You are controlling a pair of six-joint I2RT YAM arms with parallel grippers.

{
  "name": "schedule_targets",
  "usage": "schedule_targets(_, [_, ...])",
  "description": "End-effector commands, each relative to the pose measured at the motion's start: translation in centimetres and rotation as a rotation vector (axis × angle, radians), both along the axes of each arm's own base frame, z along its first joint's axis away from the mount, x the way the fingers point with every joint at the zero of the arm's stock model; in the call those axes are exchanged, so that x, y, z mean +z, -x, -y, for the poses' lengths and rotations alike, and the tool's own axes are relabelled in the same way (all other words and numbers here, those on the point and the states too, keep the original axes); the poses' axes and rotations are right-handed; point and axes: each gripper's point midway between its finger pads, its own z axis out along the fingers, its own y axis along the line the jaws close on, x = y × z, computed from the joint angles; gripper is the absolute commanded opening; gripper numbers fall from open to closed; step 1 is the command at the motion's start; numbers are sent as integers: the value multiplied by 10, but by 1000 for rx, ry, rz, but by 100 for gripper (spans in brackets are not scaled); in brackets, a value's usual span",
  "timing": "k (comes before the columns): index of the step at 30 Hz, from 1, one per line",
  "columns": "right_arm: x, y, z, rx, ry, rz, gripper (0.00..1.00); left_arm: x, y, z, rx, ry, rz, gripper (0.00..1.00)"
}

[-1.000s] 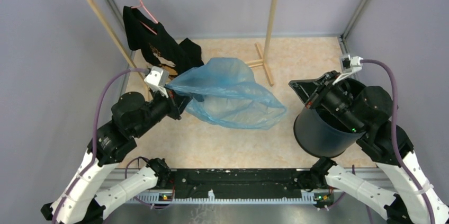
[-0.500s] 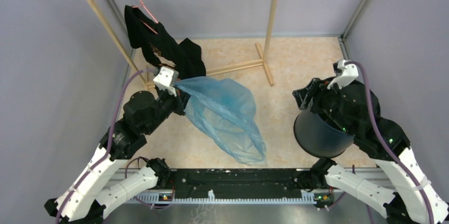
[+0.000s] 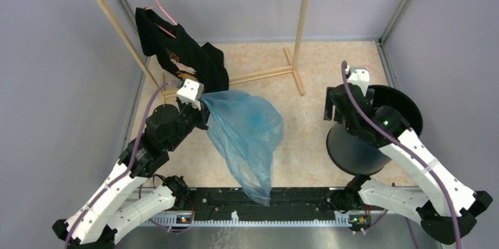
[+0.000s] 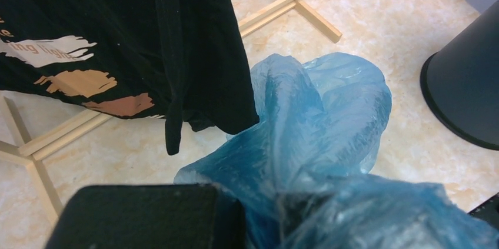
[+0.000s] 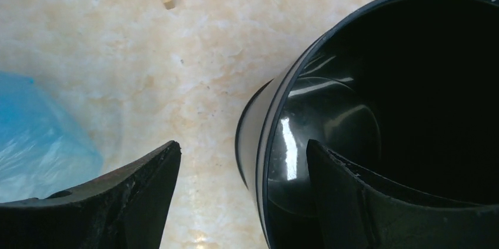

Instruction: Put the trash bags into the trash bin

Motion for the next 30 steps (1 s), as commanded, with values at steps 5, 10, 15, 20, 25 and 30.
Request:
schedule_targets(5, [-12, -3, 4, -26, 31, -4, 55, 20, 16, 1, -27, 105, -18, 0])
schedule_targets(10, [-6, -5, -19, 81, -74, 28, 35, 30, 26, 2, -47, 158, -37, 0])
schedule_targets(15, [2, -10, -55, 233, -174, 41, 16, 43, 34, 4, -73, 197, -52, 0])
schedule_targets(20, [-4, -16, -96, 368, -248, -15, 7, 61, 44, 0, -83, 230, -46, 0])
schedule_targets(25, [-5, -18, -134, 452, -288, -22, 6, 69, 49, -6, -72, 251, -45, 0])
schedule_targets(30, [-6, -16, -174, 524, -279, -38, 7, 77, 51, -6, -77, 269, -39, 0])
